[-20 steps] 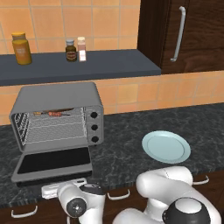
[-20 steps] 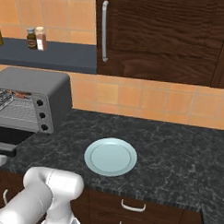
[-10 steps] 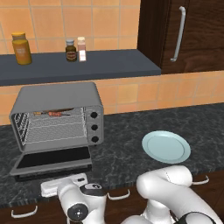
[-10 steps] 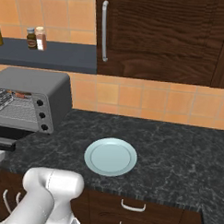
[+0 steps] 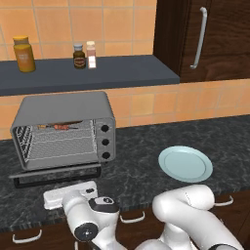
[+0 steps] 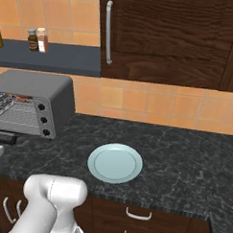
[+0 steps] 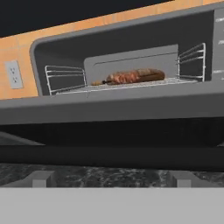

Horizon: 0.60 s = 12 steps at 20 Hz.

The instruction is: Pick up the kebab skewer and baguette bread, and place them inside the toaster oven. Close the toaster oven door and start by setting the timer.

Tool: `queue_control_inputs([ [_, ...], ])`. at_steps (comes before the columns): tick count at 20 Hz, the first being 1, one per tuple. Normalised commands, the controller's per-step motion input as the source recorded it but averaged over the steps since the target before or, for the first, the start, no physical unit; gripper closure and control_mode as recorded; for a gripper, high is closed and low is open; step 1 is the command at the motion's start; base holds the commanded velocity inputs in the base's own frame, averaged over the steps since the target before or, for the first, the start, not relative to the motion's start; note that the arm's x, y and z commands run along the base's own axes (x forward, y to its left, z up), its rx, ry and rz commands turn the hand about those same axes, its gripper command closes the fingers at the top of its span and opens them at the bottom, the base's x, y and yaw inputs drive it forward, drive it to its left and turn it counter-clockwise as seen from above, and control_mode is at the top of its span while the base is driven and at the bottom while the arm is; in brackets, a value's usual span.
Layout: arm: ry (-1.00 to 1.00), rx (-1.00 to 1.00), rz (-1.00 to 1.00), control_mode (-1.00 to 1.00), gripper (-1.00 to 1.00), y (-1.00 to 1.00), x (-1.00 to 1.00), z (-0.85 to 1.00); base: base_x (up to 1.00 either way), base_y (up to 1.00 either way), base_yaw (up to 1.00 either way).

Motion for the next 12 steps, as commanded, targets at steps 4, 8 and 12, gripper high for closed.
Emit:
queue_control_inputs([
  [4, -0.03, 0.03, 0.0, -1.0, -1.0, -0.14, 0.38, 0.44, 0.0, 0.0, 0.0],
  [8, 0.0, 0.03, 0.0, -1.0, -1.0, -0.16, 0.5, 0.19, 0.0, 0.0, 0.0],
  [12, 0.0, 0.03, 0.0, -1.0, -1.0, -0.12, 0.51, 0.08, 0.0, 0.0, 0.0],
])
